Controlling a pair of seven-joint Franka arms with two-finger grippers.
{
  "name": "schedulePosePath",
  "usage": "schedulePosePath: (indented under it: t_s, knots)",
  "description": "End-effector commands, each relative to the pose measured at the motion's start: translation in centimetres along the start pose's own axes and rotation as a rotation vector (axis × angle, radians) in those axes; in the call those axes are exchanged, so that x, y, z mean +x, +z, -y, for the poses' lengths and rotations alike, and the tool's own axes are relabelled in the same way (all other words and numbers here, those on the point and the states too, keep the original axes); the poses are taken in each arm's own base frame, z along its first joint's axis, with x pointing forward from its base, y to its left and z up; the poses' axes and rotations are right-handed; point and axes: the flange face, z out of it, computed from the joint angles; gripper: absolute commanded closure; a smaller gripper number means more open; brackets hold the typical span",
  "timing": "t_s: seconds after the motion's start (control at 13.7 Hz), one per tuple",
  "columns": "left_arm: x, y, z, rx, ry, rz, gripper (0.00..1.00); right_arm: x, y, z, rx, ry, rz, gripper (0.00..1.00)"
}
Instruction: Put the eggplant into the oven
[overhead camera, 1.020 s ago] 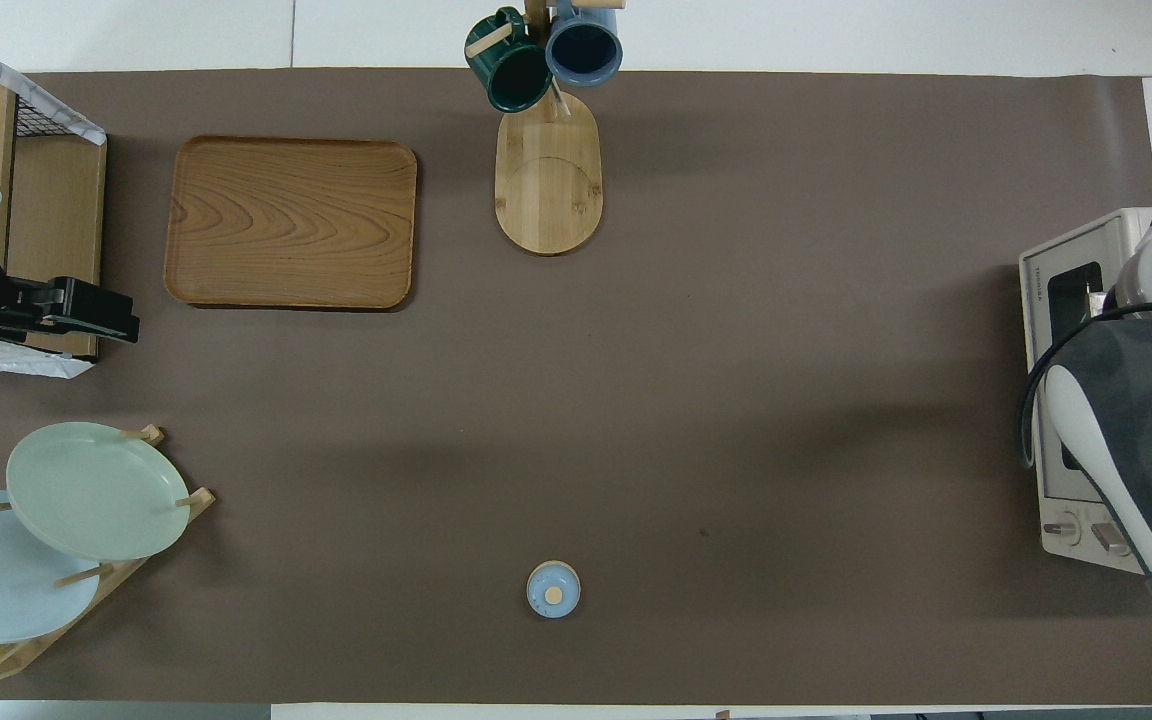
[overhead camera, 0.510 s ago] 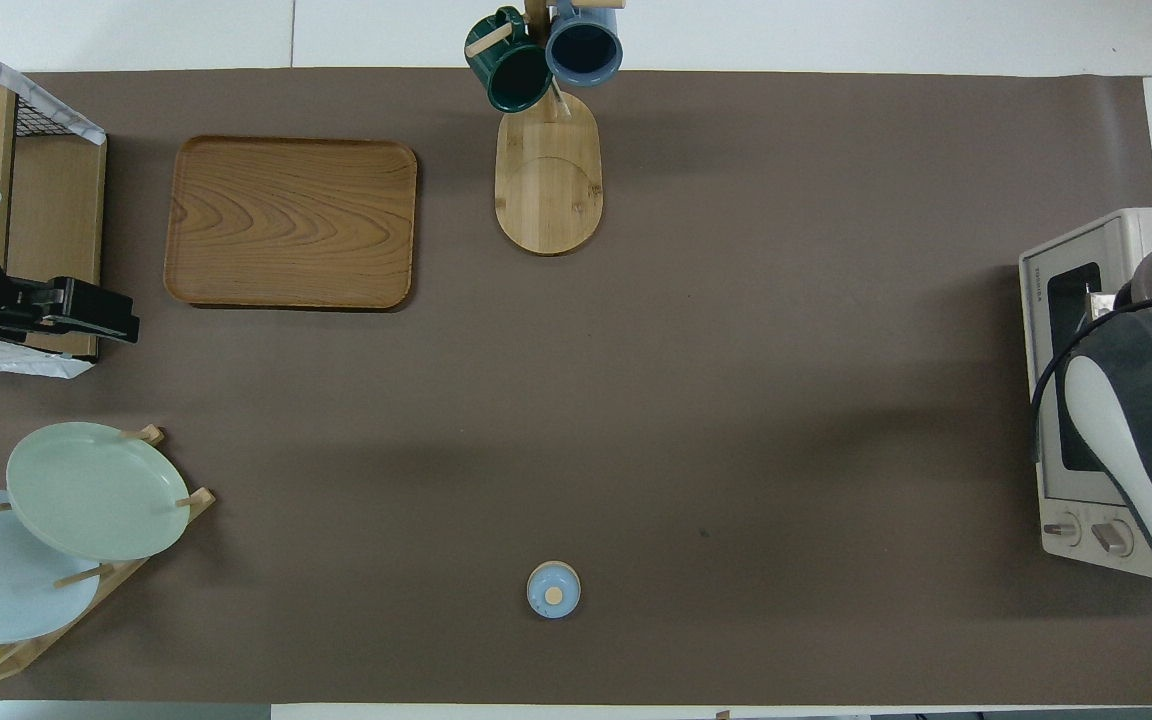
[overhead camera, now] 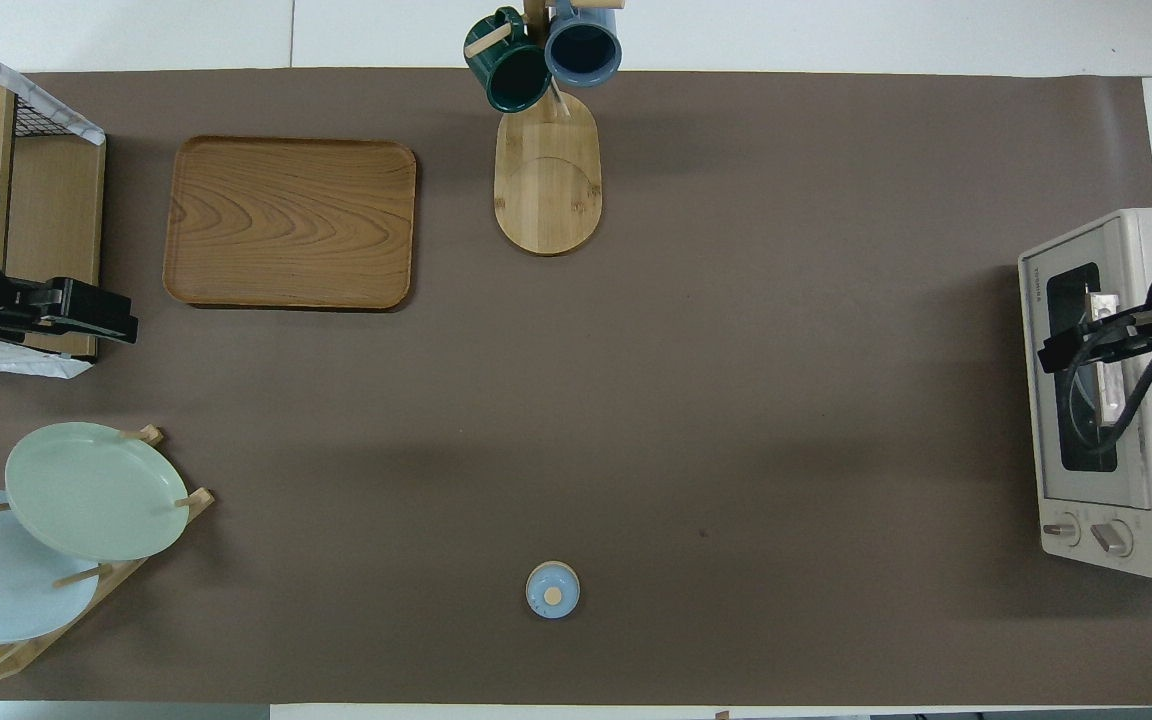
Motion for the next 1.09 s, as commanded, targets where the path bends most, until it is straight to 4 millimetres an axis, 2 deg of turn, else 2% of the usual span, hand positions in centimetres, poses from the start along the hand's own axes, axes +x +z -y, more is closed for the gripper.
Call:
schedulePosePath:
  t_s: [0.0,0.15,0.29,0.51,1.02]
  knots:
    - [-0.2,-0.3,0.3,0.014,-0.002,-0.007,0.00,0.4,-0.8,-0.5,0.031,0.045,-0.004,0.00]
    - [-0.2,-0.4,0.3,0.014,-0.002,-0.009,0.00,1.3,-0.7,0.2,0.022,0.033,-0.003,0.00]
    - [-0.2,-0.4,0.4,0.014,-0.003,-0.009,0.00,1.7,-0.8,2.1,0.011,0.002,0.010,0.00]
    - [-0.2,-0.4,0.3,0.014,-0.002,-0.009,0.00,2.2,-1.3,2.8,0.006,0.018,0.002,0.00]
    - [-0.2,-0.3,0.3,0.014,-0.002,-0.007,0.00,2.0,-1.7,2.2,0.000,0.068,-0.011,0.00]
